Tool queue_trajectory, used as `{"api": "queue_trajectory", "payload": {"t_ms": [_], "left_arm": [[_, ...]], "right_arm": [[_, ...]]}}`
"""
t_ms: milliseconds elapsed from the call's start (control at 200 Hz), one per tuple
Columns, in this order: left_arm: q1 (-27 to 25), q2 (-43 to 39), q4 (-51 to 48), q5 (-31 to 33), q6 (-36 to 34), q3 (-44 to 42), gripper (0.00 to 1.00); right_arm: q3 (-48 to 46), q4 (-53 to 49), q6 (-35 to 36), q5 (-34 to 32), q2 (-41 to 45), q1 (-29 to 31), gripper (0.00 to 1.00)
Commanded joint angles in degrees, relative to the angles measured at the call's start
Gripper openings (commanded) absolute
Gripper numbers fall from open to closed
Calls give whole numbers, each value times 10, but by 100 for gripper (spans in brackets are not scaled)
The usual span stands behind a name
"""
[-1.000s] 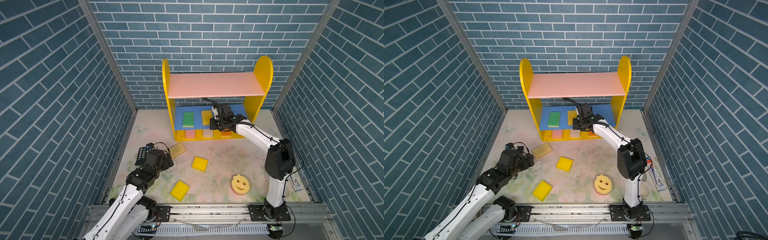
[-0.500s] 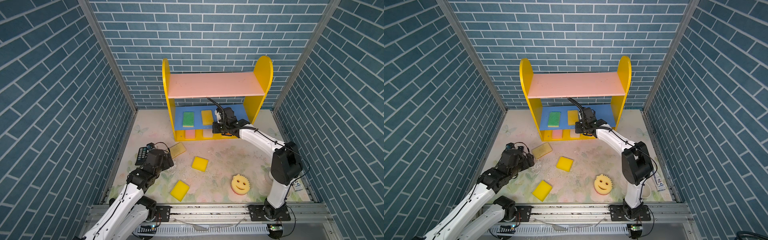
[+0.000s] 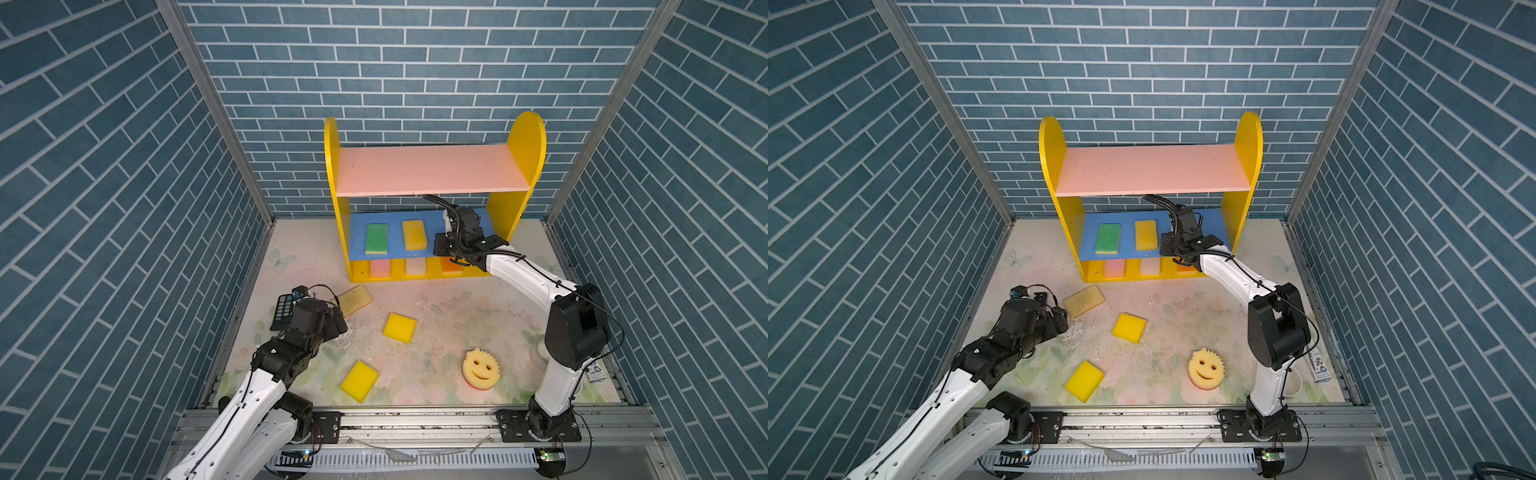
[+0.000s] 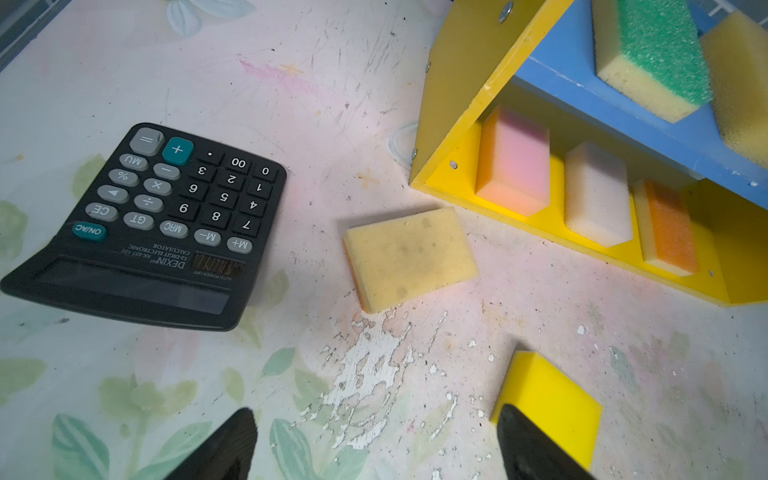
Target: Place and organize the cleaning sponges onto the shelf
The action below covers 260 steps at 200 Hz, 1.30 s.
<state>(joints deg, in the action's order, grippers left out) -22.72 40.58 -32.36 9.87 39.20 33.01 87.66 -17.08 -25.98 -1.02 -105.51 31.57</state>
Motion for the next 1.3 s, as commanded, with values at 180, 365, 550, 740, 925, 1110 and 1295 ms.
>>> {"api": "queue_trajectory", "payload": {"t_ms": [180, 365, 550, 740, 925, 1110, 1295], "left_arm": [[4, 2, -9, 6, -2, -6, 92], [5, 2, -5, 5, 0, -10, 92], [5, 10, -1, 1, 2, -10, 92], [4, 14, 2, -2, 2, -10, 92], [5, 16, 1, -1, 1, -9, 92], [5, 21, 5, -4, 1, -7, 92], [5, 23, 5, -7, 2, -5, 92]], "right_arm": [[51, 7, -30, 26, -40, -2, 0], [52, 6, -34, 48, -51, -1, 0], [54, 6, -36, 52, -57, -1, 0], [53, 4, -37, 54, -60, -1, 0], [50, 4, -36, 57, -58, 0, 0], [54, -2, -36, 57, -62, 3, 0], [52, -3, -34, 57, -62, 5, 0]]}}
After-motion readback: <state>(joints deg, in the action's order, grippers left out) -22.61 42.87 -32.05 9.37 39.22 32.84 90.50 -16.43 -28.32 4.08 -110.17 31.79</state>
